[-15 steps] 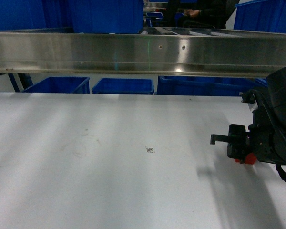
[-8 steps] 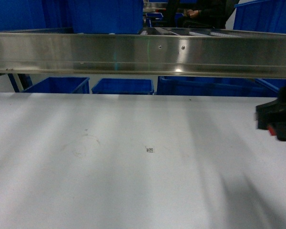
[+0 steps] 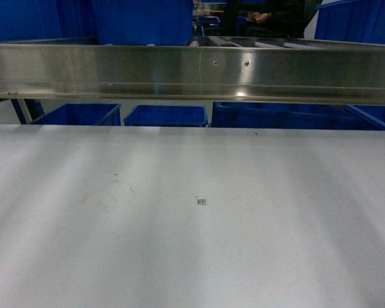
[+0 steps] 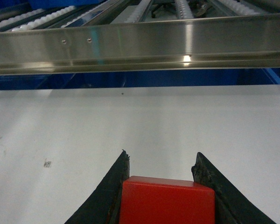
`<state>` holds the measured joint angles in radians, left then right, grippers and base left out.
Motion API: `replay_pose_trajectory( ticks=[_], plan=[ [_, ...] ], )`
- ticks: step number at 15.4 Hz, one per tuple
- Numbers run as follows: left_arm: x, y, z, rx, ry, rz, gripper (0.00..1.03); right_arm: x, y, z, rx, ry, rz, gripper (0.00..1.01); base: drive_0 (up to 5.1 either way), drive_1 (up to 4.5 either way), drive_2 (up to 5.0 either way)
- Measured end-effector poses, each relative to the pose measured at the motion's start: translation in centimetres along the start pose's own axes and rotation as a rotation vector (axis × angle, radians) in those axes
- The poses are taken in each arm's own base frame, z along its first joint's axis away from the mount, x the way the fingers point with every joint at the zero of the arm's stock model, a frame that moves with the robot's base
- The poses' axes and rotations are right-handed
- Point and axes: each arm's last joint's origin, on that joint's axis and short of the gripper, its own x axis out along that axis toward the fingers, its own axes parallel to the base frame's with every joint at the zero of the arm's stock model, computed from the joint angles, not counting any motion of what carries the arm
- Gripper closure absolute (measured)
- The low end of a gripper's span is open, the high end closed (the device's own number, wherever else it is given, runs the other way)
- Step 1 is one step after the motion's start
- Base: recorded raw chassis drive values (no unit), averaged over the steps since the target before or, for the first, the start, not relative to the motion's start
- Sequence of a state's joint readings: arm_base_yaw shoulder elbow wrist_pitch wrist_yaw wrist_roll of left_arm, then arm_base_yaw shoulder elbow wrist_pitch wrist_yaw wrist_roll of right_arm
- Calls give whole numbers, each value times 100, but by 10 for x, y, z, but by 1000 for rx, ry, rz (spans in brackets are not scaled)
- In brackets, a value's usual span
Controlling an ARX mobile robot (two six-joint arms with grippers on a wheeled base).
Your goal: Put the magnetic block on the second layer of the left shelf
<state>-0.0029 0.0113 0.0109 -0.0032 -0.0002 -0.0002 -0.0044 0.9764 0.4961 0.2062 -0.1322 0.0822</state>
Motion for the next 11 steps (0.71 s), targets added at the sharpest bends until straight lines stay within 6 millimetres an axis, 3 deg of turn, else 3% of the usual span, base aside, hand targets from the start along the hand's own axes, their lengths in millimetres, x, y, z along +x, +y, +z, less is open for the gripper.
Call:
replay_pose_trajectory(
  ticks=[4,11],
  plan=[
    [0,0,0,0,0,0,5,-1,6,-16,-15,41,-17,68,0,0,0],
    [0,0,0,0,-4,-2,5,-2,6,-15,-25,34,-27,68,0,0,0]
  ],
)
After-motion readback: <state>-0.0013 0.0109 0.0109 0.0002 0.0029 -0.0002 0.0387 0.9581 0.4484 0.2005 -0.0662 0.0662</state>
